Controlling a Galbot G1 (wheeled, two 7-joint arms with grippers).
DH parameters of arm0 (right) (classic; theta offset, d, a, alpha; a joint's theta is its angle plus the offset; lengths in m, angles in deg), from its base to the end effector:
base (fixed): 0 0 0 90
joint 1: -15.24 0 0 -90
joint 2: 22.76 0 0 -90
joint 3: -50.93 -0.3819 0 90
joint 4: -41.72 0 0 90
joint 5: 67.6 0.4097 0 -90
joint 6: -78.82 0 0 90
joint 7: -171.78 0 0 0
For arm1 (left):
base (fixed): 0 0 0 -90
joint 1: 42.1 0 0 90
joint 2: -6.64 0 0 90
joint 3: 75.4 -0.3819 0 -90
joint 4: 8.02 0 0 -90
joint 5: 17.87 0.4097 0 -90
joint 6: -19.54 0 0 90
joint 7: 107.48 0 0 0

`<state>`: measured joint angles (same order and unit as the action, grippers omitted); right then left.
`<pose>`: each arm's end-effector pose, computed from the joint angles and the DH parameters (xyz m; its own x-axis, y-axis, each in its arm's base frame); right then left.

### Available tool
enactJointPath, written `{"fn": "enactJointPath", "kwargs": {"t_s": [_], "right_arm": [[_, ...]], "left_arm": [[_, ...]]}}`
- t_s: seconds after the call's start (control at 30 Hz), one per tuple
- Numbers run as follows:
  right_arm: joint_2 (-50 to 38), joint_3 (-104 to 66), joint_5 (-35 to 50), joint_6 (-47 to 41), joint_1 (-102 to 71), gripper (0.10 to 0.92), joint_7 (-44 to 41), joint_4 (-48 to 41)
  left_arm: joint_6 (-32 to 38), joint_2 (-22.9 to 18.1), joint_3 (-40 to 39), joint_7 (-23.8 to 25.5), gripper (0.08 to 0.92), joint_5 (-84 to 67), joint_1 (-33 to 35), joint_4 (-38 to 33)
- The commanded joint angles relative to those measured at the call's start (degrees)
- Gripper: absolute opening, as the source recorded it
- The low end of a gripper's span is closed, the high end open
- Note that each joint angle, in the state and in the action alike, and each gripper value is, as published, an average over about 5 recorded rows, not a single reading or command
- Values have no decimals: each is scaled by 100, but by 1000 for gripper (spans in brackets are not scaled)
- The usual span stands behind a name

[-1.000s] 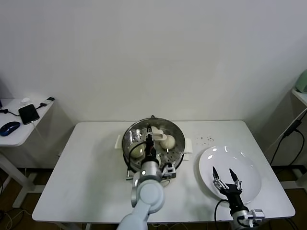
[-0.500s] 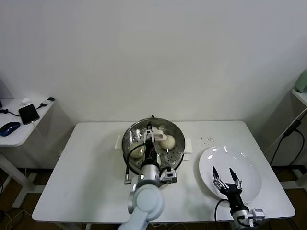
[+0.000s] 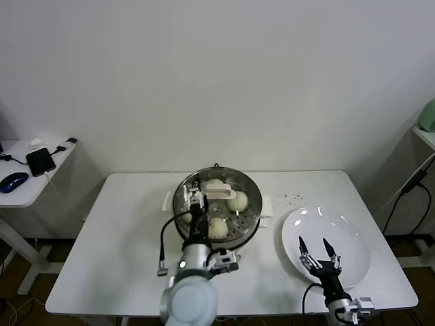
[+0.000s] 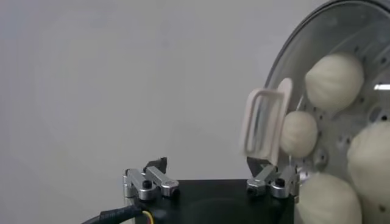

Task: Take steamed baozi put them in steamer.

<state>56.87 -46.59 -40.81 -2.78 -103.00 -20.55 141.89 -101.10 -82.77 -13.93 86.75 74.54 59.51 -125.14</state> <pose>0.2126 -0.1076 -0.4491 -0.9923 -0.0761 0.0978 -0.0494 0.9667 0.2512 0.2742 -0.1721 -0.2574 -0.9991 -0.0374 0.0210 0.0137 0.1863 0.9824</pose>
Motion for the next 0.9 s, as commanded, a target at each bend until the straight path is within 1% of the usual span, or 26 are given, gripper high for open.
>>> {"fn": "enactJointPath", "kwargs": {"t_s": [0.03,0.1,0.27,0.37,0.47,0.57,0.67,0.9], "right_arm": [[-43,145,-344,247,-329,823,-167,488],[-61,192,-515,423,-397,823,-167,532],[-72,319,-593,424,-582,823,-113,710],[-57,342,-670,398,-646,823,-50,741],[-48,351,-658,379,-695,823,-11,772],[-44,360,-657,358,-746,823,3,794],[-34,374,-660,344,-809,823,31,794],[-60,363,-650,400,-1058,823,188,753]], "left_arm": [[498,366,1096,-647,823,-1803,990,-1032],[707,356,1607,-753,823,-2825,1096,-995],[1847,163,2905,-1130,823,-5386,1274,-772],[2357,168,3552,-1189,823,-6890,1400,-639],[2767,212,3994,-1173,823,-7852,1612,-554],[2881,224,4190,-1126,823,-8561,1852,-523],[2887,202,4210,-1090,823,-9128,2071,-416],[2920,314,3788,-700,823,-9476,2778,20]]}}
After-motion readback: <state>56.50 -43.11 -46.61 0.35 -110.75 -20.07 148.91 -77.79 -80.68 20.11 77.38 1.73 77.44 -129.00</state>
